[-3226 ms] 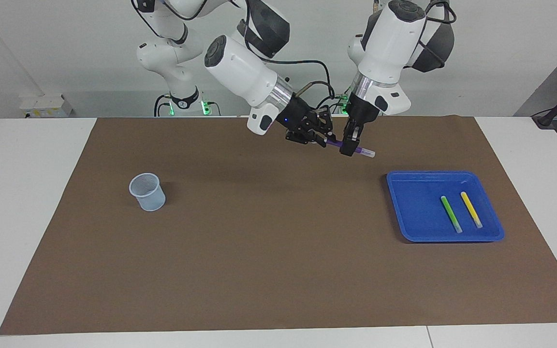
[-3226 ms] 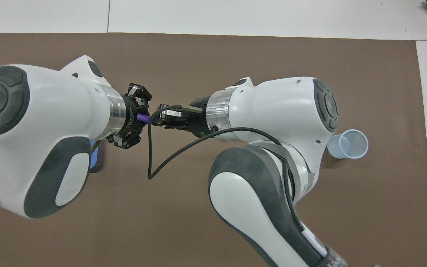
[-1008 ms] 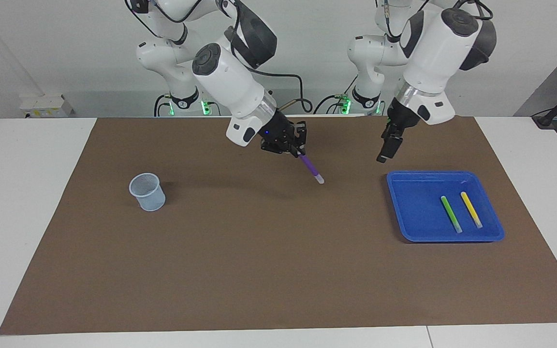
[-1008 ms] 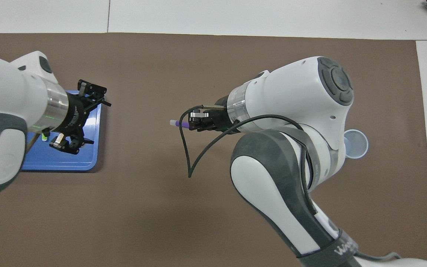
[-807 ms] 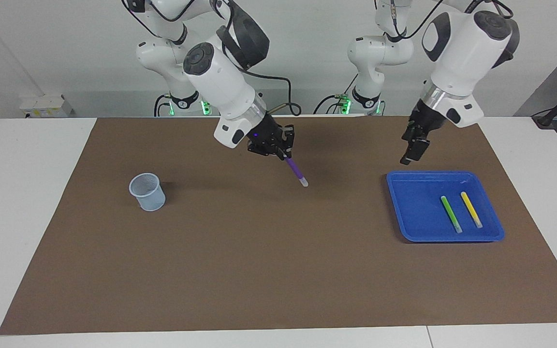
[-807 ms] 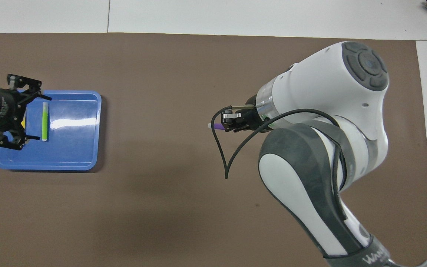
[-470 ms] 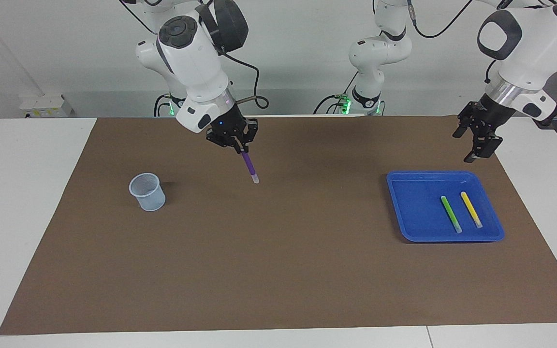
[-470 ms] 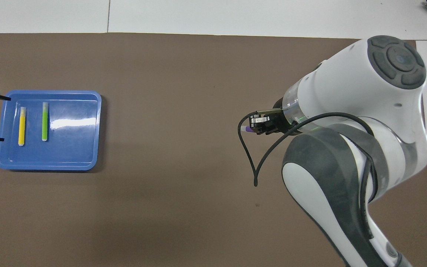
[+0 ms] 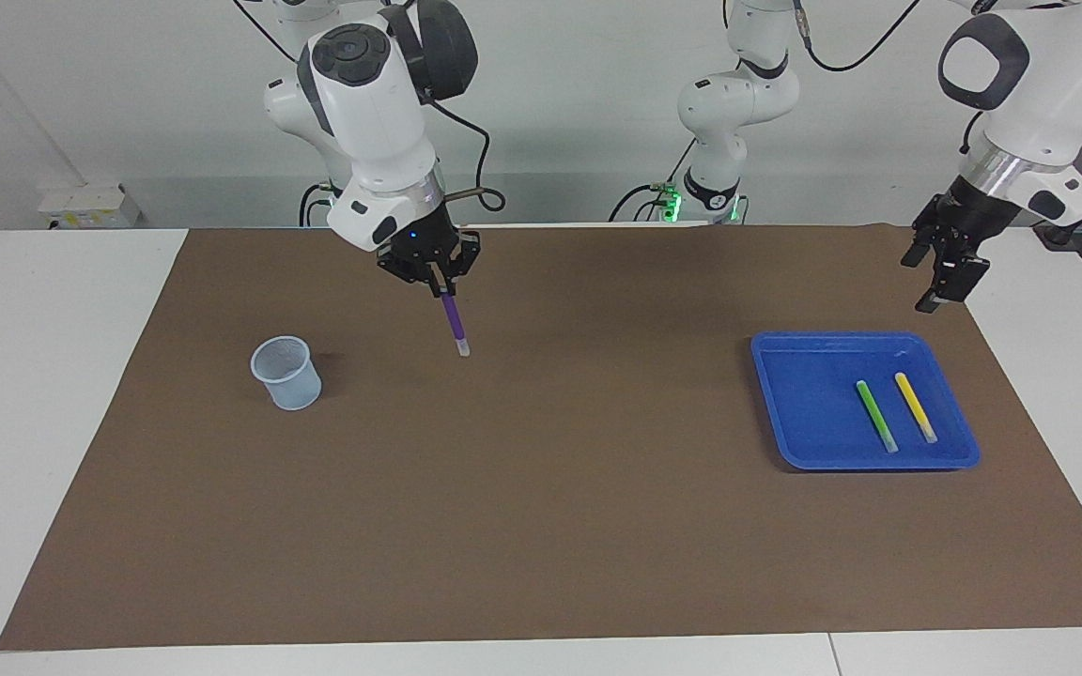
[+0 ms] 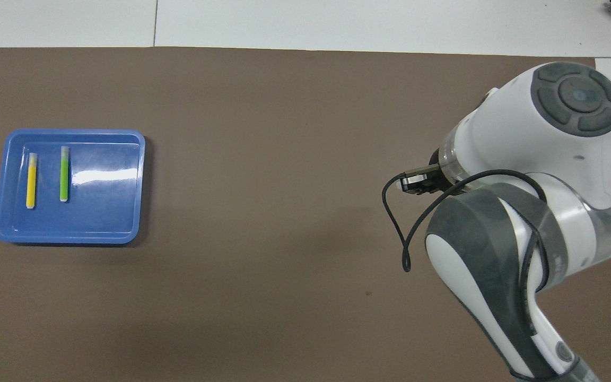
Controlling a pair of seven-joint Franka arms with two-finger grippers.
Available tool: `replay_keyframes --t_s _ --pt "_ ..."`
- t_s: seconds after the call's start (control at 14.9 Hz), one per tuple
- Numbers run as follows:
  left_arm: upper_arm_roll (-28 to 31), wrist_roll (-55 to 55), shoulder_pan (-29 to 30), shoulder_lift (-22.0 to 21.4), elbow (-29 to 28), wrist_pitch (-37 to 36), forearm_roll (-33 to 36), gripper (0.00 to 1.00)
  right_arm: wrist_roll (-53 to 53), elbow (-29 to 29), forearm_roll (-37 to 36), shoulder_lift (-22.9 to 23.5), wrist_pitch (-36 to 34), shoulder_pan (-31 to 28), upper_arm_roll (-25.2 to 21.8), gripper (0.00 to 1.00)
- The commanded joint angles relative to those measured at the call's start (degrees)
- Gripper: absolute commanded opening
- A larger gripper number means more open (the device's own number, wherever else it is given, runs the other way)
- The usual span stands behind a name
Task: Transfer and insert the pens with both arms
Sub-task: 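Carry the purple pen toward the cup while the left gripper withdraws, then insert the purple pen into the cup while the left gripper reaches the green pen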
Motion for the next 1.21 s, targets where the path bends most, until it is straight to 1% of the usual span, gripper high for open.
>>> replay_keyframes --t_s 0.0,0.34,0.54,0.87,1.14 --pt "-0.68 12.12 0.48 3.29 -0.67 4.30 0.49 1.00 -5.93 -2.73 -3.09 -3.13 -0.57 -3.66 0.68 0.00" --pt "-0.77 34.62 -0.39 10.67 -0.58 10.19 6.46 1.00 -10.41 -6.41 -5.30 -6.39 -0.58 -6.74 0.59 0.00" --pt "-0.77 43.43 -0.30 14.02 -0.67 10.72 6.82 1.00 -14.02 -8.70 -6.70 -7.36 0.74 -9.20 0.68 0.00" --pt "-0.77 47.49 -0.74 20.17 -1.19 15.28 8.93 1.00 -18.68 -12.56 -7.15 -8.76 4.87 -12.37 0.68 0.00" --pt "-0.77 47.50 -0.83 21.58 -2.69 18.98 8.84 1.00 -21.32 -15.81 -7.15 -10.52 6.80 -14.74 0.68 0.00"
